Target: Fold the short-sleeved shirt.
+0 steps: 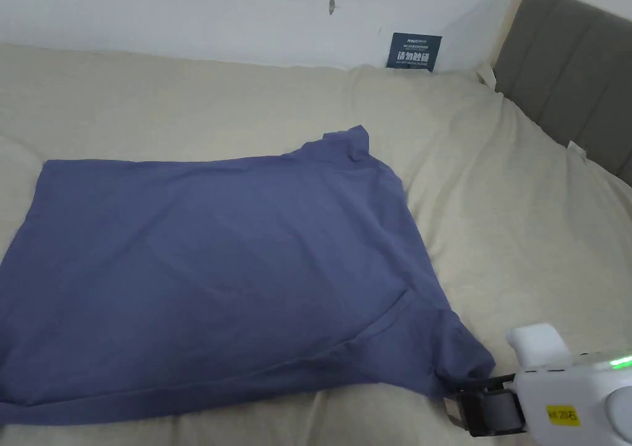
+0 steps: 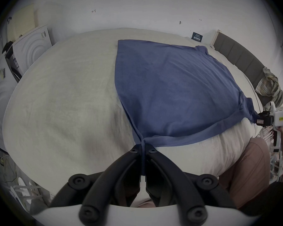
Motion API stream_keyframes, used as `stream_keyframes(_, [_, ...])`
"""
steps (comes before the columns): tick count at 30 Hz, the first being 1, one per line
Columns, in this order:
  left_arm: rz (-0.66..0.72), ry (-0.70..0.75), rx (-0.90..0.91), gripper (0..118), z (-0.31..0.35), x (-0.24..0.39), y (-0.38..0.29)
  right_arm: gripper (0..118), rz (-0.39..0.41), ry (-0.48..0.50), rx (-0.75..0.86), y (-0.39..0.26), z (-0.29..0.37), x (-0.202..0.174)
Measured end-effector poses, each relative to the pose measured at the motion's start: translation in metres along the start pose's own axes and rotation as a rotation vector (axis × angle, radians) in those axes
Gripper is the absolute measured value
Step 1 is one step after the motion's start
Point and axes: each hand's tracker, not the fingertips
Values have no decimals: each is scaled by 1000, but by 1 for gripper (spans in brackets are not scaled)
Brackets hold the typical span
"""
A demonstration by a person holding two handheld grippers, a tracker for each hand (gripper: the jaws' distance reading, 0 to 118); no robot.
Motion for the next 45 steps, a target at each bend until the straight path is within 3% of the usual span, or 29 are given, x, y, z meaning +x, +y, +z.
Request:
stream_keyframes(1, [2, 1, -4, 4, 0, -1, -1, 98, 18, 7, 17, 0, -1, -7])
stream_keyframes(2, [4, 1, -8, 4, -1, -2, -2, 81, 15, 19, 42, -2, -6, 1])
stream_keyframes(3, [7, 1, -10, 4, 0, 1, -1, 51, 20, 25, 50, -3, -8, -2])
stream_keyframes(4, [10, -1, -11, 4, 1, 3, -1, 5, 18, 21, 40, -2, -14, -6])
stream_keyframes(5, [12, -2, -12, 4, 1, 2, -1, 0, 14, -10, 44, -1, -17, -7])
stream_keyframes(7, [12, -1, -11, 4, 1, 1, -2, 0, -31, 52, 4, 1, -17, 3])
stream_keyframes(11, [24, -11, 3, 4, 5, -1, -3, 0, -44, 49, 91, -3, -1, 7])
stream_keyframes(18, [99, -59, 78, 4, 20, -3, 0, 0, -141, 100, 231, -5, 44, 15])
stream_keyframes(25, [207, -143, 152, 3, 26, -12, 32, 0, -180, 109, 268, 38, 62, 13])
stream_keyframes(30, [276, -141, 169, 4, 3, -24, 73, 0, -173, 113, 235, 100, 46, 23])
stream_keyframes(35, [361, -117, 129, 4, -39, -37, 110, 0, -310, 155, 163, 162, -7, 63])
stream_keyframes(42, [381, -93, 64, 4, -96, -48, 149, 1, -328, 107, 62, 226, -79, 65])
stream_keyframes(43, [379, -91, 64, 4, -100, -44, 152, 5, -338, 91, 50, 230, -86, 65])
stream_keyframes(44, [382, -86, 70, 12, -103, -43, 155, 24, -362, 82, 50, 231, -93, 68])
stream_keyframes(45, [388, -77, 83, 27, -103, -42, 156, 53, -388, 64, 69, 230, -96, 71])
